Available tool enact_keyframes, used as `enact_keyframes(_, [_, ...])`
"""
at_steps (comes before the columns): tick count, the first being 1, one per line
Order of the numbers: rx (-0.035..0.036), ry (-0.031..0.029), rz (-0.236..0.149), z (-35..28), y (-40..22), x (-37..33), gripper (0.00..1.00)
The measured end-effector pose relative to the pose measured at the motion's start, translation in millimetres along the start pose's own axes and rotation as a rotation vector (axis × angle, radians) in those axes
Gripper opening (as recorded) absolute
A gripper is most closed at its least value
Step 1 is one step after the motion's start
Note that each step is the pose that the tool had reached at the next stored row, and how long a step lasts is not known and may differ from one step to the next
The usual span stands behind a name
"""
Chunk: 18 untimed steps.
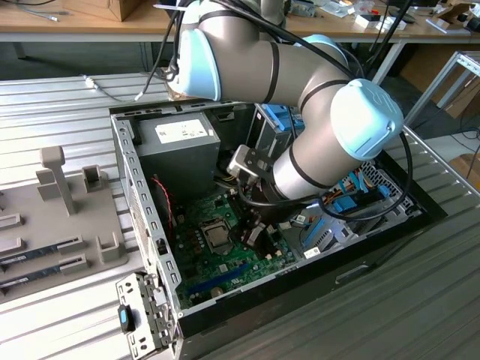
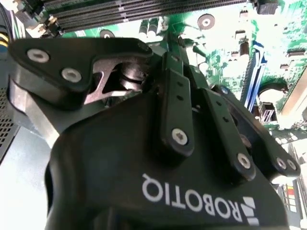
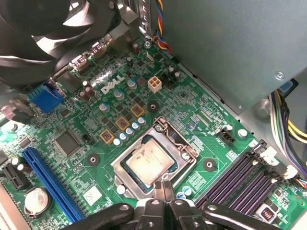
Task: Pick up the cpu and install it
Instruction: 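Install the first cpu locking lever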
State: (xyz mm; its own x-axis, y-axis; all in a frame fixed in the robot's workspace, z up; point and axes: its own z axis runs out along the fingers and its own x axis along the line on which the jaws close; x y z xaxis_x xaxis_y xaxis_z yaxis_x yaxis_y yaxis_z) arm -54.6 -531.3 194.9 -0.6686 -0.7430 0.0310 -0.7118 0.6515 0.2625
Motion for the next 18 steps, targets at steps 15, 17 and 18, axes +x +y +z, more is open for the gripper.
enact_keyframes(15, [-0.0517, -0.0526, -0.025, -7.3, 0.5, -1.1, 0.11])
enact_keyframes(17, [-0.0519, -0.0527, -0.025, -7.2, 0.5, -1.1, 0.11])
enact_keyframes(18, [-0.0518, -0.0526, -0.025, -7.3, 0.5, -1.0, 0.11])
